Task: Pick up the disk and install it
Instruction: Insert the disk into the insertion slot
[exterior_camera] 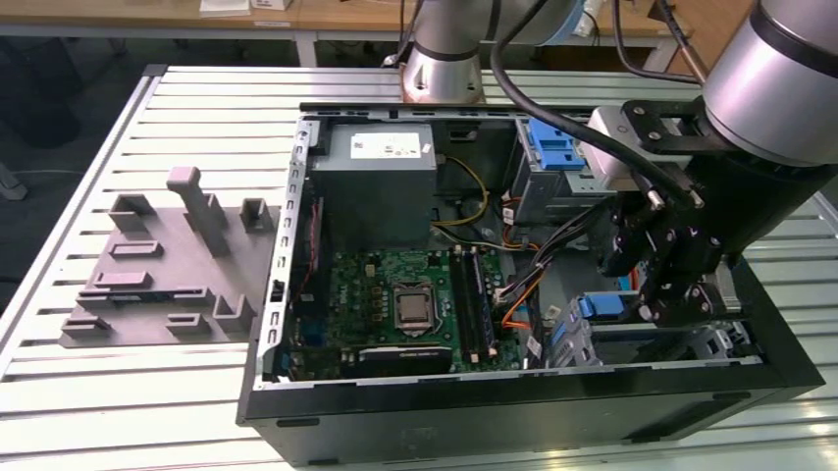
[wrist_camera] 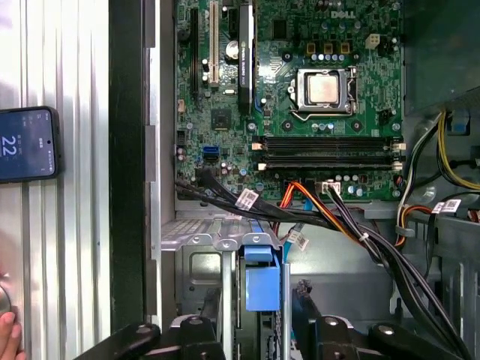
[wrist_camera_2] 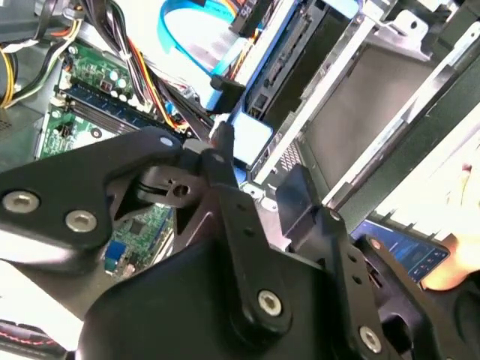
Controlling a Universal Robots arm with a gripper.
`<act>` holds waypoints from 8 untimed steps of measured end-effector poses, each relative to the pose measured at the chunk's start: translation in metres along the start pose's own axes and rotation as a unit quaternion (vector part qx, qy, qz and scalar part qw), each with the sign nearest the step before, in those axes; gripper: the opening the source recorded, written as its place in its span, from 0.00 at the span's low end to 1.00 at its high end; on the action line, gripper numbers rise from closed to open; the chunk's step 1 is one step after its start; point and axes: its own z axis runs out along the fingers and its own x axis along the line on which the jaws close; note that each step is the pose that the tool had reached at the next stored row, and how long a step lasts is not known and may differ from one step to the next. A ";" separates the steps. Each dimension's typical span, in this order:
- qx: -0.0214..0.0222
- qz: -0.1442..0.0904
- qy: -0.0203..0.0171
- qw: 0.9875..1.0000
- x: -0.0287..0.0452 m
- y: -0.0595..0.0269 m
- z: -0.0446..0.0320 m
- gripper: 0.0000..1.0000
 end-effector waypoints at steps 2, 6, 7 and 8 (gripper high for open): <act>0.000 0.000 0.000 1.000 0.0000 0.0000 0.0000 0.49; 0.000 0.000 0.000 1.000 0.0000 0.0000 0.0001 0.30; 0.000 0.000 0.000 1.000 0.0000 0.0000 0.0001 0.30; 0.000 0.000 0.000 1.000 0.0000 0.0000 0.0001 0.24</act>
